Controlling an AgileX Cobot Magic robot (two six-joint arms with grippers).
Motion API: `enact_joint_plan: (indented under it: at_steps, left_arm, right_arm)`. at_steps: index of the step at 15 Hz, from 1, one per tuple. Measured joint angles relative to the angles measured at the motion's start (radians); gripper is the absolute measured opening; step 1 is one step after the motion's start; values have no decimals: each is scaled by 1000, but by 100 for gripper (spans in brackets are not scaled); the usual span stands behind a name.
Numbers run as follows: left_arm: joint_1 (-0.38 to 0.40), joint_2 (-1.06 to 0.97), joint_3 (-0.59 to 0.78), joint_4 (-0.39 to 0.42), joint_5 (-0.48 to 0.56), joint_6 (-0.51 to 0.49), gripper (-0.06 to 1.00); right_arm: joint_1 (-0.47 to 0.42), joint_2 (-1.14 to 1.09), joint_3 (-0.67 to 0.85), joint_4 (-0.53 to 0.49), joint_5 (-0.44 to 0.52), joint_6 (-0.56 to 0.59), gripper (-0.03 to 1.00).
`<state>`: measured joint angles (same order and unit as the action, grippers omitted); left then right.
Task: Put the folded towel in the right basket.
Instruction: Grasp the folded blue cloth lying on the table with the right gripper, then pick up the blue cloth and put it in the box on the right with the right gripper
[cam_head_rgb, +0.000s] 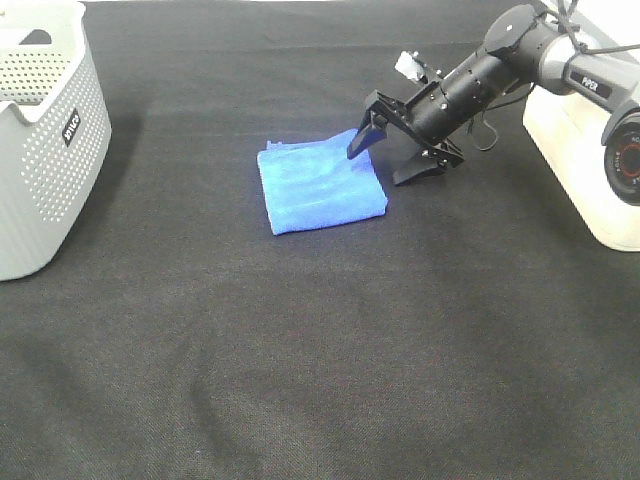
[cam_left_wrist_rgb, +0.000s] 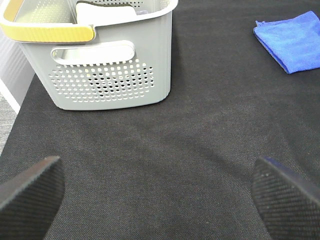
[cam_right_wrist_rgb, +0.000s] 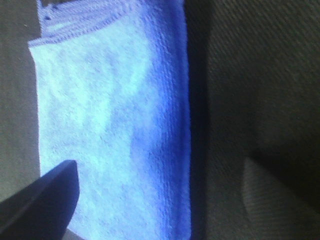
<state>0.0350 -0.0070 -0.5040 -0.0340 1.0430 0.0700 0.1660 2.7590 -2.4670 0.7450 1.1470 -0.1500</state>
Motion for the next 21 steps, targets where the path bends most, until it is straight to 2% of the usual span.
enact_joint_plan:
  at_steps: [3, 4, 5, 7, 8, 10, 12, 14, 15, 16, 17, 21]
  left_arm:
    - [0, 0, 0, 0, 0, 0, 94]
    - [0, 0, 0, 0, 0, 0, 94]
    - [0, 0, 0, 0, 0, 0, 94]
    - [0, 0, 0, 0, 0, 0, 94]
    - [0, 0, 0, 0, 0, 0, 94]
    - [0, 0, 0, -1, 0, 0, 94]
    - [0, 0, 0, -4, 0, 0, 94]
    - [0, 0, 0, -6, 0, 0, 94]
    - [0, 0, 0, -6, 0, 0, 94]
    - [0, 0, 0, -6, 0, 0, 94]
    - [0, 0, 0, -5, 0, 0, 94]
    - [0, 0, 0, 3, 0, 0, 94]
  right_arm:
    - [62, 24, -11, 16, -42, -2, 77]
    - [62, 24, -11, 16, -42, -2, 77]
    - [110, 35, -11, 17, -77, -5, 65]
    - [151, 48, -11, 15, -122, -5, 27]
    - [152, 50, -12, 12, -125, -5, 14]
    - [151, 66, -69, 0, -94, -5, 14]
    - [151, 83, -181, -14, 3, -1, 14]
    - [130, 84, -385, -15, 67, 42, 14]
    - [81, 43, -477, 8, 64, 98, 14]
    - [81, 43, -477, 8, 64, 98, 14]
    - [41, -7, -487, 1, 65, 109, 14]
    - [-119, -207, -491, -174, 68, 115, 14]
